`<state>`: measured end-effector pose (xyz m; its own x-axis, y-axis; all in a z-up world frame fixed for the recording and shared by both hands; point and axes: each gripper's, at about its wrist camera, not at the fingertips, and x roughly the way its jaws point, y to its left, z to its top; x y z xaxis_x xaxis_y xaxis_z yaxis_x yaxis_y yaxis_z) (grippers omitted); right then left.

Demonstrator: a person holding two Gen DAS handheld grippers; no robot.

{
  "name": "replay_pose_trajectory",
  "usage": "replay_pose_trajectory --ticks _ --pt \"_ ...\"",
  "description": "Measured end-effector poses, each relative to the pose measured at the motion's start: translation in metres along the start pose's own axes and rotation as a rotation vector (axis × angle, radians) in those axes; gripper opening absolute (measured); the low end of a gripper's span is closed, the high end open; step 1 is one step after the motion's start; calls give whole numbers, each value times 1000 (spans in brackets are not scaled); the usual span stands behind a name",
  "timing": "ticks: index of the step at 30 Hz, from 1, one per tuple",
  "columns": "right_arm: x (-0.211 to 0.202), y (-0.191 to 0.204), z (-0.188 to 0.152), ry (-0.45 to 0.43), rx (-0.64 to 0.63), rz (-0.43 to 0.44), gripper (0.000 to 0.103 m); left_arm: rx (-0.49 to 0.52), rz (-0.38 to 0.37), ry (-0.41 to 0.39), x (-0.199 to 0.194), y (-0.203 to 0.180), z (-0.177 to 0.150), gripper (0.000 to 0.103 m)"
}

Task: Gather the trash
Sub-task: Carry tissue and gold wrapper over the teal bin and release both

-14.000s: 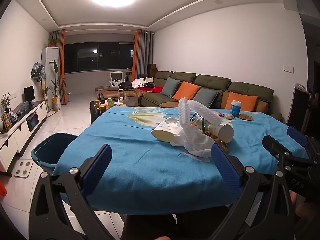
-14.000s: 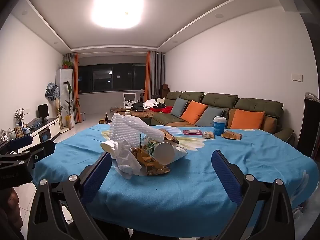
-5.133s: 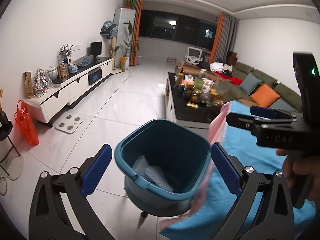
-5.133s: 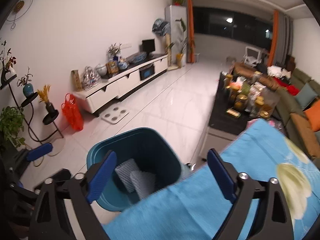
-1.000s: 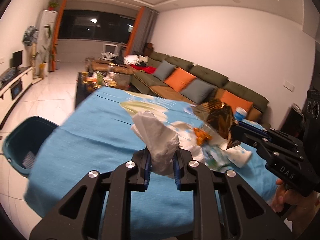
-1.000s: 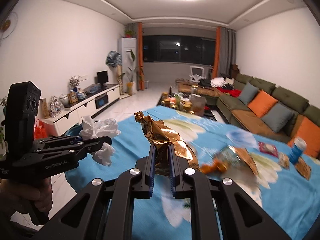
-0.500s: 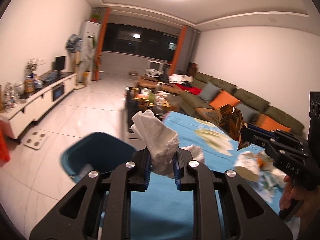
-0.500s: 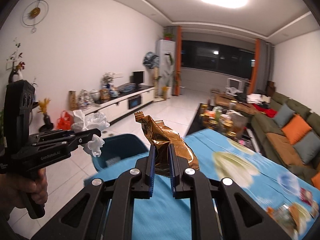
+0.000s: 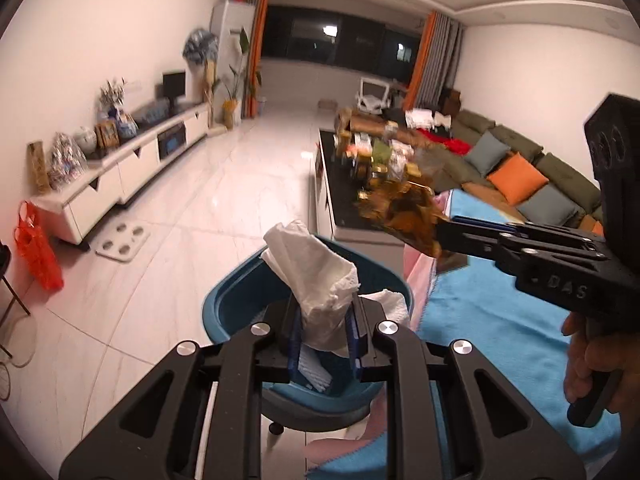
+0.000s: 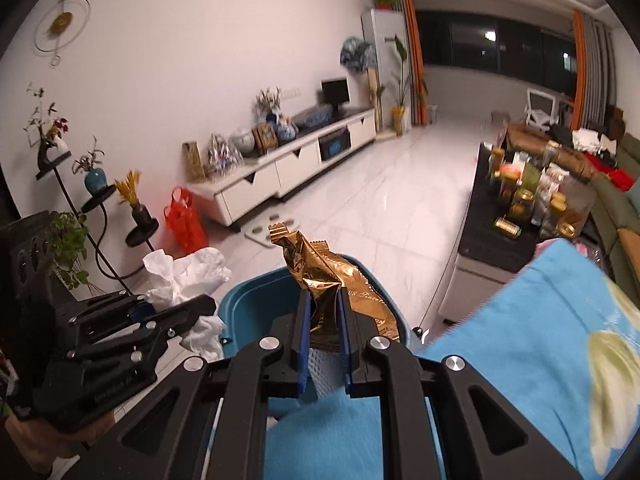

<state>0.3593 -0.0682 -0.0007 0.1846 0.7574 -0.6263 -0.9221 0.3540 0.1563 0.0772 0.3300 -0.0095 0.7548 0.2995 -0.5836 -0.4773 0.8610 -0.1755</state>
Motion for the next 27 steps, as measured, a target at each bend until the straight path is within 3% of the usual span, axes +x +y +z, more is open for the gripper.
replay_pose_trajectory --ticks 6,13,20,27 --pt "47 -2 5 121 27 -15 11 21 19 116 67 0 15 19" --pt "85 -1 6 234 55 -33 11 44 53 226 127 0 11 19" --pt "111 -2 2 329 67 -58 12 63 77 282 159 -14 -4 20" --pt "126 -2 -1 387 70 -64 15 71 92 309 166 -22 -11 22"
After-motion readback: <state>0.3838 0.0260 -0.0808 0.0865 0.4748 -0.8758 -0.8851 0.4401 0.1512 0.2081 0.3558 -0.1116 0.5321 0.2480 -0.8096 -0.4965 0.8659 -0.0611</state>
